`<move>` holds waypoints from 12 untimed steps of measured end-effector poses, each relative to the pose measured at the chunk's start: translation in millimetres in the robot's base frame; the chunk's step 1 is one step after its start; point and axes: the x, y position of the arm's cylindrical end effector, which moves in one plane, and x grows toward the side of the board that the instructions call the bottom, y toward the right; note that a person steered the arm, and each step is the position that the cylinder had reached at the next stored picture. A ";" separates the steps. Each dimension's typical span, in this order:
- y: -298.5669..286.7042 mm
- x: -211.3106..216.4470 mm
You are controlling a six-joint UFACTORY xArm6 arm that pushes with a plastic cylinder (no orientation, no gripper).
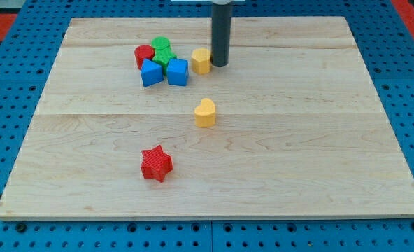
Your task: Slide the yellow heart to the right of the green circle
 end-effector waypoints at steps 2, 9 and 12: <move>9.5 -5.7; 0.5 135.4; -13.7 86.2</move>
